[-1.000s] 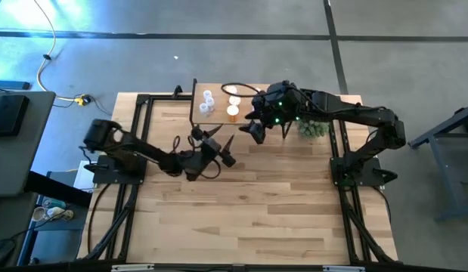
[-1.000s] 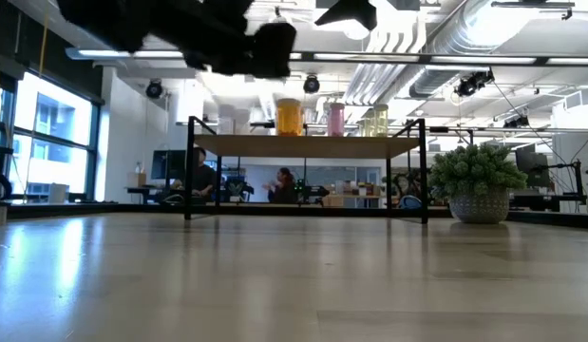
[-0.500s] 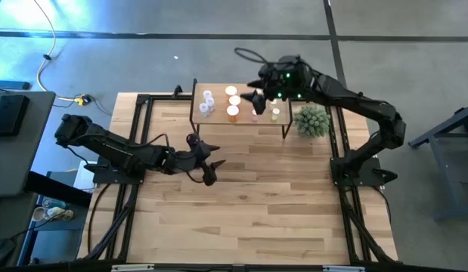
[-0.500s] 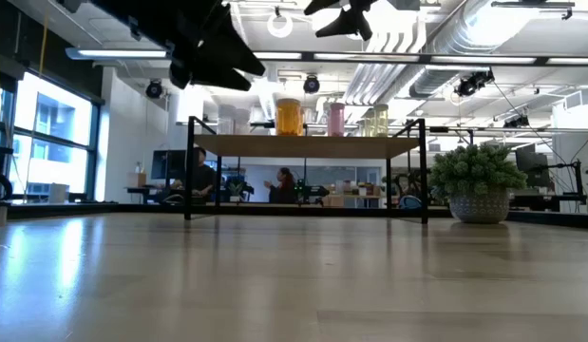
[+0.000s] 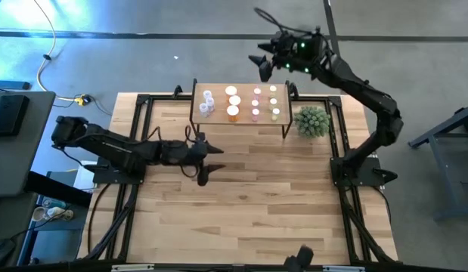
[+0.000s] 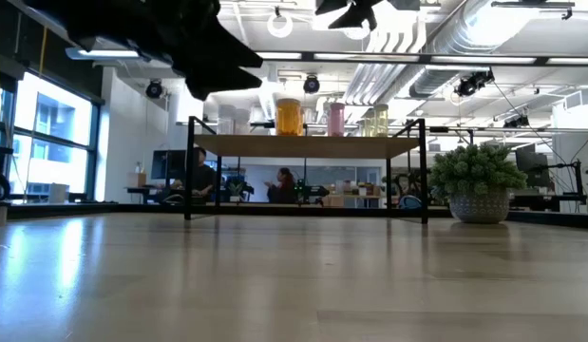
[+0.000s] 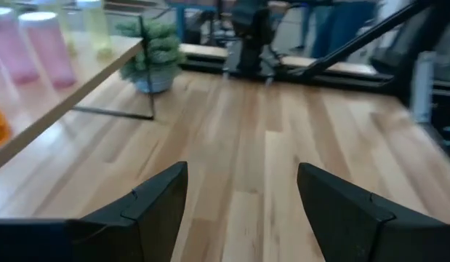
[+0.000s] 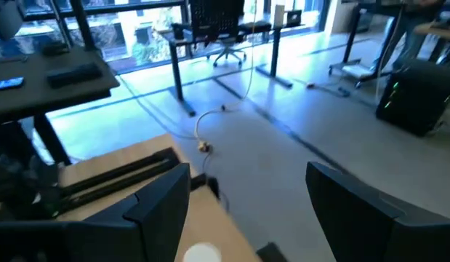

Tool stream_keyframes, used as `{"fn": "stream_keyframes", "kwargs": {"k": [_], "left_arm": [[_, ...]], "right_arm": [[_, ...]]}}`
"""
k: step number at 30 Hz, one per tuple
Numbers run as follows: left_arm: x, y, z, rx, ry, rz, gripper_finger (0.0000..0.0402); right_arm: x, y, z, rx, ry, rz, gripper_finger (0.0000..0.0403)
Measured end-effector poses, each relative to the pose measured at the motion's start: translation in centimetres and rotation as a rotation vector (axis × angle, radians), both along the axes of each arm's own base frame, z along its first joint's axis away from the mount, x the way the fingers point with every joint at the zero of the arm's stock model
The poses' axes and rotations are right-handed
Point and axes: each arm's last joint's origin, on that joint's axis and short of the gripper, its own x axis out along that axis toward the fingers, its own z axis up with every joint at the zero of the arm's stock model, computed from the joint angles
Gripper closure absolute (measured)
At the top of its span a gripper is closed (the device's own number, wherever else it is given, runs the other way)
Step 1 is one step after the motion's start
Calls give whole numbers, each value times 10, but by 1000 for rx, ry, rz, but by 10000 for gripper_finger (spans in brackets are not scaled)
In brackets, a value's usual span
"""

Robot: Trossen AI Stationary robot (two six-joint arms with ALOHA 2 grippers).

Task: Pick and place medicine bottles onto shelf by color
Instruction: Adjust the colored pill bottles on the shelf

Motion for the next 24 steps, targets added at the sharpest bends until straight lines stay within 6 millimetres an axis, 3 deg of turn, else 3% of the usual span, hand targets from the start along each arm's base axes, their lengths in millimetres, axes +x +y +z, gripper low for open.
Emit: {"fn": "stream_keyframes", "kwargs": {"k": [5, 9, 13, 24], "left_arm": [[-6, 14, 11, -48, -46, -93, 151], [-14, 18, 12, -73, -80, -93, 151], [-23, 22, 2, -106, -149, -63, 151], [-35, 52, 11, -81, -225, 67, 151]], "right_arm": [[8, -8, 15, -23, 17, -1, 139], [22, -17, 9, 14, 94, 3, 139], [39, -29, -11, 87, 216, 5, 139], [82, -55, -80, 100, 495, 115, 139]]}}
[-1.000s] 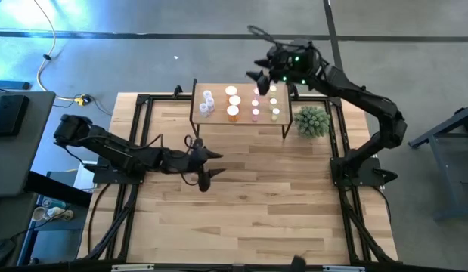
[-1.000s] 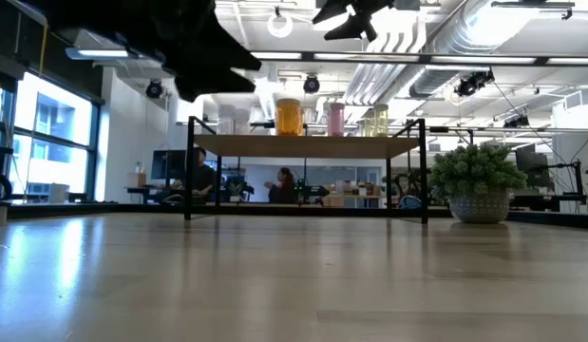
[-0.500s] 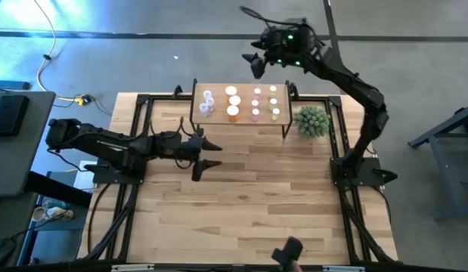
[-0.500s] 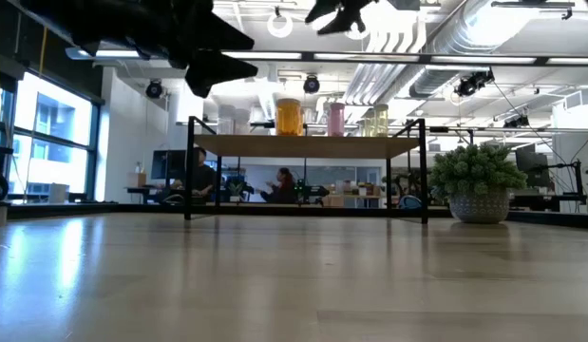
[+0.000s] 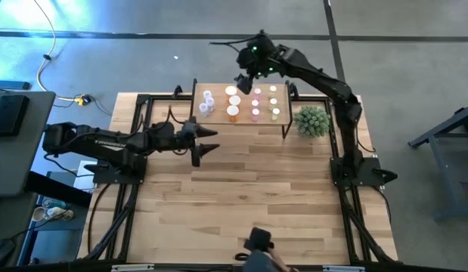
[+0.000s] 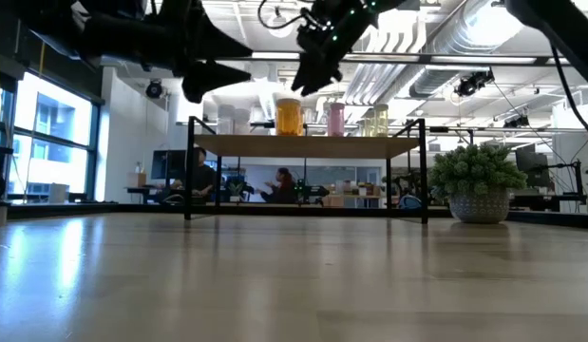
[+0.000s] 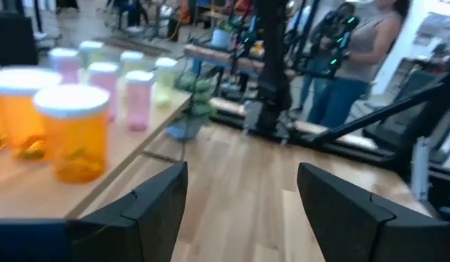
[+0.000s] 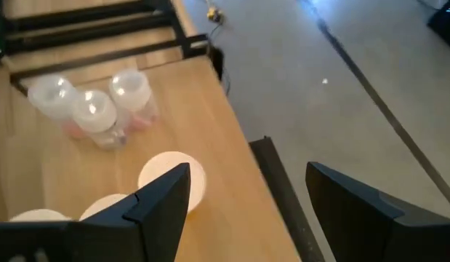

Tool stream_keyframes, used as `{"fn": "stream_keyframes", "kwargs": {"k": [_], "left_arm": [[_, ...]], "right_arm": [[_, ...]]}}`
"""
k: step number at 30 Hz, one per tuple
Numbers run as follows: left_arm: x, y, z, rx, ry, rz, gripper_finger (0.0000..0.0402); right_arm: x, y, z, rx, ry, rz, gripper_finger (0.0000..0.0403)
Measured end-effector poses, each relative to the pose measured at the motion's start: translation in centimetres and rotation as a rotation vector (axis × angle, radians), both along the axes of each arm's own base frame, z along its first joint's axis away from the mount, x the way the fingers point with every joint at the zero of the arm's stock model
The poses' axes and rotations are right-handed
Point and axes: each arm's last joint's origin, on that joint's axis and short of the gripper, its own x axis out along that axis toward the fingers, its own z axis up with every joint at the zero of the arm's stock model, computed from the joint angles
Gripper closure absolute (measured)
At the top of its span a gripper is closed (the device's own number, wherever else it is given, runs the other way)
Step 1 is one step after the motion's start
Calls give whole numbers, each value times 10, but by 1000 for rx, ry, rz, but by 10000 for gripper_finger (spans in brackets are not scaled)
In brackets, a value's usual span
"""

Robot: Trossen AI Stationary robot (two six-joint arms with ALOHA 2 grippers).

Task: Pick and place medicine bottles onto shelf by color
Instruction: Adjust the colored pill bottles on the shelf

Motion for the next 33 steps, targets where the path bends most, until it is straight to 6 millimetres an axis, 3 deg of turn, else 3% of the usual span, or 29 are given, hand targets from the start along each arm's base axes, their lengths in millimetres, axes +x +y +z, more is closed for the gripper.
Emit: {"fn": "stream_keyframes", "kwargs": {"k": [14, 33], "left_arm": [[-4, 11, -5, 4, 57, 9, 151], [-4, 11, -6, -7, 62, 4, 151]], "right_arm": [[32, 5, -38, 25, 58, 102, 139], [39, 15, -45, -6, 125, 96, 139]]}}
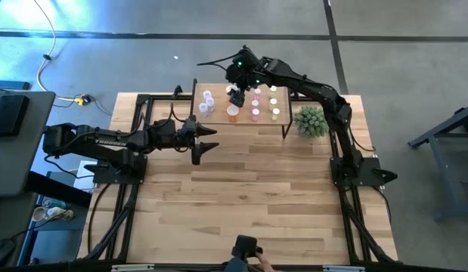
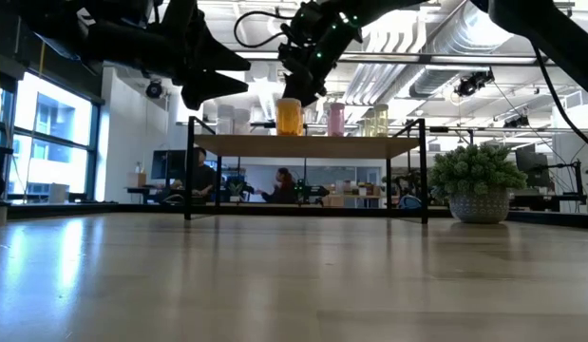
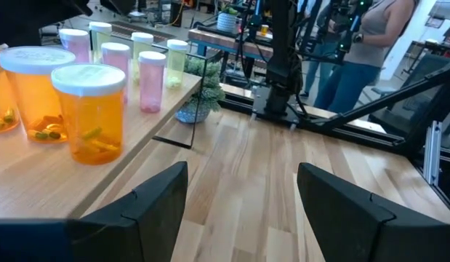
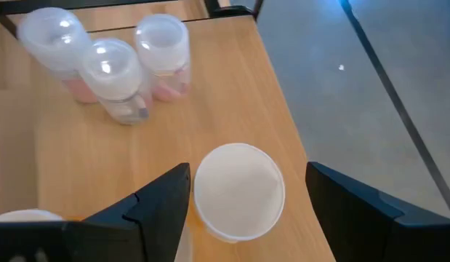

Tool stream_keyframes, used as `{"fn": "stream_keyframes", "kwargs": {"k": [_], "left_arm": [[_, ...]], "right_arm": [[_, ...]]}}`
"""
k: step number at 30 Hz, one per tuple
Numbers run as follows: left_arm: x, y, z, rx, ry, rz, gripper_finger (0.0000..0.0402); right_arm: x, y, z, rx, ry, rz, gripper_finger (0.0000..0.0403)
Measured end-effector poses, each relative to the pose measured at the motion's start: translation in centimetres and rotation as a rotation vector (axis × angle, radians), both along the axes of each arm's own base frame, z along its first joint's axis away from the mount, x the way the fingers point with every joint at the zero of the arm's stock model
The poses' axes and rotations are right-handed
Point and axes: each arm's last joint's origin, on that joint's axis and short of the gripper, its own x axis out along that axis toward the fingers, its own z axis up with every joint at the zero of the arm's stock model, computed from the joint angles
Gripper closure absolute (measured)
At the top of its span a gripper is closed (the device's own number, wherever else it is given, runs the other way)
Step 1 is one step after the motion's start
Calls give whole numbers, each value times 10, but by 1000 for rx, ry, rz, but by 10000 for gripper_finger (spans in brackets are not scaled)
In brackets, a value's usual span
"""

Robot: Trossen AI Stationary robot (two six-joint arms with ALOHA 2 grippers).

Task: Pick and place medicine bottles onto shelf by color
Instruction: Adjust the colored pill bottles on the shelf

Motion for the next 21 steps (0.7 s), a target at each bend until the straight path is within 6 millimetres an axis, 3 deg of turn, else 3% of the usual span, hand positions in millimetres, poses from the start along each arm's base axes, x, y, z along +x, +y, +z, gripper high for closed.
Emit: {"fn": "stream_keyframes", "kwargs": {"k": [21], "left_arm": [[0, 0, 0, -2, -1, 0, 151]], "right_arm": [[-3, 4, 8, -60, 59, -63, 139]]}}
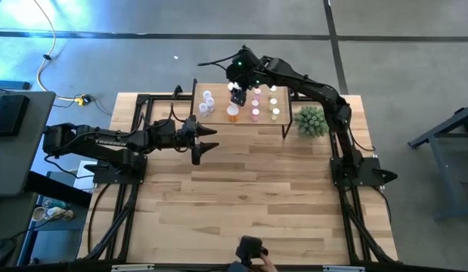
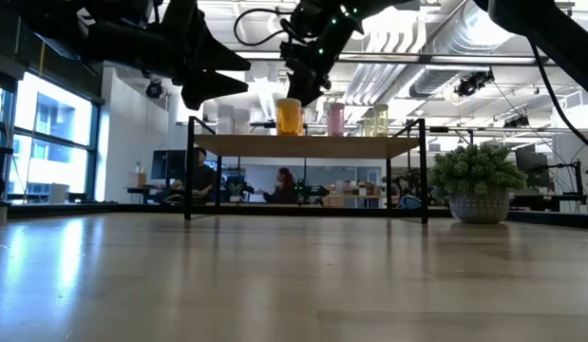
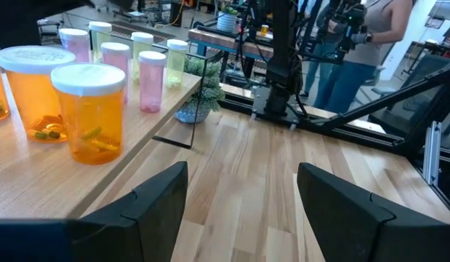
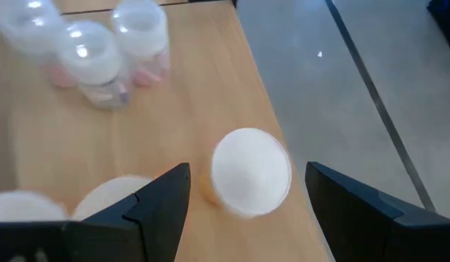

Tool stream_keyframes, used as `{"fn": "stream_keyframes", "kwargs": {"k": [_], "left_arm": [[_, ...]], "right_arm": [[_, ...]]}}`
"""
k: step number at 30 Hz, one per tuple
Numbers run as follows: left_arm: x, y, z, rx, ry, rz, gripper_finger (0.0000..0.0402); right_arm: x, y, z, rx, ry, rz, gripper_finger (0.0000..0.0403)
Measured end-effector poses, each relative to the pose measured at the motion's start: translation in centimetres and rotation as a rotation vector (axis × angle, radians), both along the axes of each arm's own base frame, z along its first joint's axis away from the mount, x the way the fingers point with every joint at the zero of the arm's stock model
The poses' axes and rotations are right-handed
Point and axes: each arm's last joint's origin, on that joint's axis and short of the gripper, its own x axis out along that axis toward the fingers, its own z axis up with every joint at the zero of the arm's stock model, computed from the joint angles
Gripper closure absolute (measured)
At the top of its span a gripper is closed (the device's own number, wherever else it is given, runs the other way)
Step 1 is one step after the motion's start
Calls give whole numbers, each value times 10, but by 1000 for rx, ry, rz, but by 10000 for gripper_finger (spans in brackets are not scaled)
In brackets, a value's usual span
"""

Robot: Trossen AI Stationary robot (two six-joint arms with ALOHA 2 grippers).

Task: Pick and place medicine bottles onto shelf by color
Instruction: Adjust the colored pill bottles on the shelf

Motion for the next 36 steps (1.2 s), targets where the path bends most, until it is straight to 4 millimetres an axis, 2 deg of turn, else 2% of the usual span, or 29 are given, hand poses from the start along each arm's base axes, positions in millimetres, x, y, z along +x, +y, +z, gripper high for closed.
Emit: {"fn": "stream_keyframes", "kwargs": {"k": [9, 16, 21, 26, 36], "left_arm": [[0, 0, 0, 0, 0, 0, 151], [0, 0, 0, 0, 0, 0, 151], [0, 0, 0, -15, -4, 2, 151], [0, 0, 0, -22, -7, 3, 151], [0, 0, 0, -23, -7, 3, 151]], "right_arm": [[-14, 13, 24, 35, 70, -4, 139], [-20, 15, 19, 58, 153, -43, 139], [-19, 17, 18, 70, 149, -58, 139], [-16, 17, 1, 115, 208, -77, 139], [-11, 17, -8, 123, 202, -87, 139]]}}
